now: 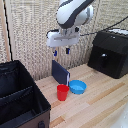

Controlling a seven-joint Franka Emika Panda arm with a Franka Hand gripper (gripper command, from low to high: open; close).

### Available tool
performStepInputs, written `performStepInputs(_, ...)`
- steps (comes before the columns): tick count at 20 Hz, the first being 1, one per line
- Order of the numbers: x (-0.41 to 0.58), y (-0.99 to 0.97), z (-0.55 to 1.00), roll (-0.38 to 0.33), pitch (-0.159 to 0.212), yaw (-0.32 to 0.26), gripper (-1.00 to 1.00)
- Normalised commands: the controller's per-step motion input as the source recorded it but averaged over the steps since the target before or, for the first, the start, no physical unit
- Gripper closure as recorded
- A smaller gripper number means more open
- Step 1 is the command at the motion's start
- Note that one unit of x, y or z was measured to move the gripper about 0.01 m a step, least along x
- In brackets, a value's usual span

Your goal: Please find the red cup among the items before you. Carefully move your gripper towards it and gently hold it. Locate the front section of the organizer in front of you. Transfer the red cup above the front section and let go, placing it within that section.

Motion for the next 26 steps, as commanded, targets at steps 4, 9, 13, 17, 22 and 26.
performStepInputs(4, -0.444, 0.03, -0.26, -0.009, 0.044, -0.134, -1.00)
performStepInputs(9, -0.511, 0.09, -0.31, -0.024, 0.072, -0.162, -1.00)
performStepInputs(13, -0.445, 0.14, -0.36, -0.039, 0.080, -0.168, -1.00)
performStepInputs(17, -0.374, 0.23, -0.41, -0.065, 0.070, -0.163, -1.00)
performStepInputs(22, -0.159, 0.22, -0.37, -0.059, 0.019, -0.110, -1.00)
performStepInputs(26, 0.000, 0.16, -0.34, -0.059, 0.000, -0.051, -1.00)
